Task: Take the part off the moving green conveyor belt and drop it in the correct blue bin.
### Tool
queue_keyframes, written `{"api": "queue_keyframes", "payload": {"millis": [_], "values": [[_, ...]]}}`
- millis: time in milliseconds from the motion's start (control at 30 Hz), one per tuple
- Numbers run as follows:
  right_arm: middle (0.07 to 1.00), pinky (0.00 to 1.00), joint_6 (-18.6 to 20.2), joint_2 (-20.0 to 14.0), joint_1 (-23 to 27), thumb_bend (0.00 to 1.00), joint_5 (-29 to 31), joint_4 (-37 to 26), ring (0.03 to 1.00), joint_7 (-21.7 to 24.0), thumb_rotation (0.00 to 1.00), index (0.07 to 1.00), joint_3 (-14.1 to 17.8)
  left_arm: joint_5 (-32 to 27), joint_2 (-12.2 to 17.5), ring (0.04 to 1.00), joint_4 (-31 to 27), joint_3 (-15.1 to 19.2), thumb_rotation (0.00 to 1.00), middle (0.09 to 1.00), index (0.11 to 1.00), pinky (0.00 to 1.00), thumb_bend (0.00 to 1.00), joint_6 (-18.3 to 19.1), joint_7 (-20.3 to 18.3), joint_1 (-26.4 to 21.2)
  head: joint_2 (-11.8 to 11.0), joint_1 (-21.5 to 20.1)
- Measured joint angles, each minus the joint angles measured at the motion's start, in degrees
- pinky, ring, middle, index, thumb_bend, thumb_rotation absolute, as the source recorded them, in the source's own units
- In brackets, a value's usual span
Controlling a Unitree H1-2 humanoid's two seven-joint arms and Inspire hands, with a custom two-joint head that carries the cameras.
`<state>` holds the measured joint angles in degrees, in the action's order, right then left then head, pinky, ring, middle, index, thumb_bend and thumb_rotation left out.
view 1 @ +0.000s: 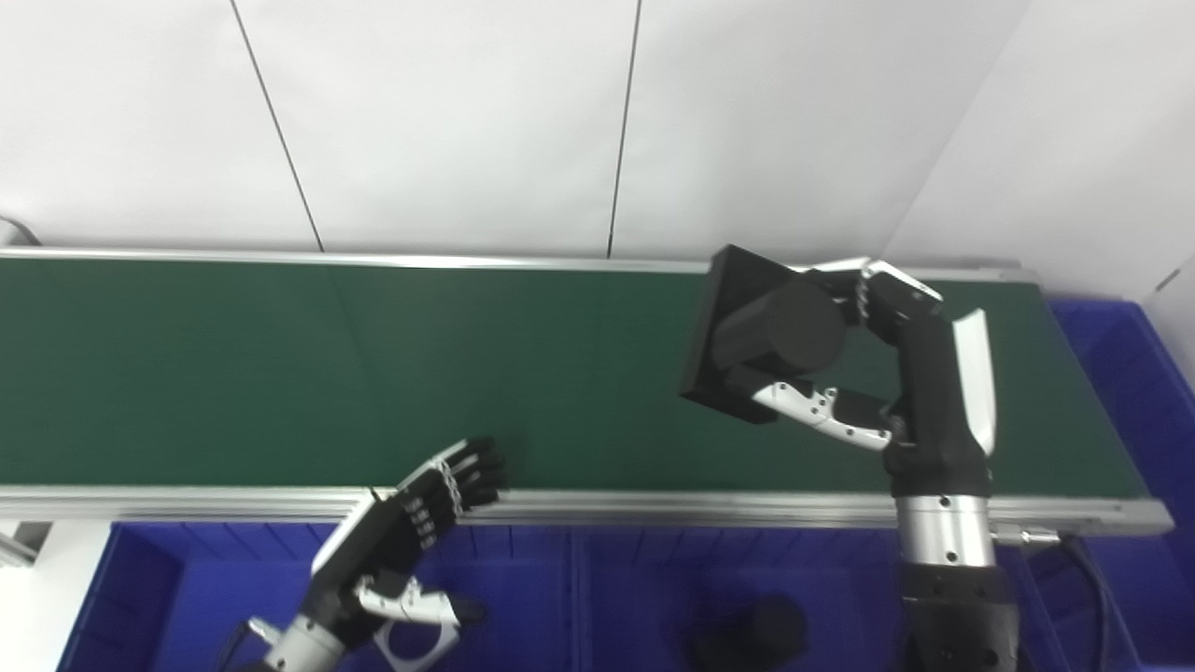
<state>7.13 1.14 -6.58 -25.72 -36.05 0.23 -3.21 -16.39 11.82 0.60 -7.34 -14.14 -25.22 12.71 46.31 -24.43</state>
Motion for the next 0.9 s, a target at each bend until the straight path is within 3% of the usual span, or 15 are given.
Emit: {"api": "queue_keyframes", "payload": {"millis": [267, 567, 900], "values": [[0.506, 0.38, -0.3, 1.2, -9.3, 0.52, -2.1, 0.1, 0.437, -3.5, 0.00, 0.493, 0.8, -1.9, 0.4, 0.852, -2.1, 0.9, 0.16, 0.863, 0.875, 0.84, 0.99, 2.4, -0.3, 0.0, 1.8, -2.2], [0.499, 0.40, -1.3, 2.7, -17.1, 0.52, -2.4, 4.8, 0.439, -8.8, 0.00, 0.498, 1.8, -3.3, 1.5, 0.844, -2.3, 2.0, 0.17, 0.849, 0.867, 0.84, 1.00, 3.7, -0.7, 0.0, 3.1, -4.1], [0.490, 0.37, -7.2, 3.6, -23.1, 0.52, 0.4, 15.0, 0.421, -15.5, 0.00, 0.515, 4.4, -4.4, 2.3, 0.838, -3.4, 3.0, 0.16, 0.846, 0.860, 0.83, 1.00, 4.2, -1.6, 0.4, 4.4, -5.8]]}}
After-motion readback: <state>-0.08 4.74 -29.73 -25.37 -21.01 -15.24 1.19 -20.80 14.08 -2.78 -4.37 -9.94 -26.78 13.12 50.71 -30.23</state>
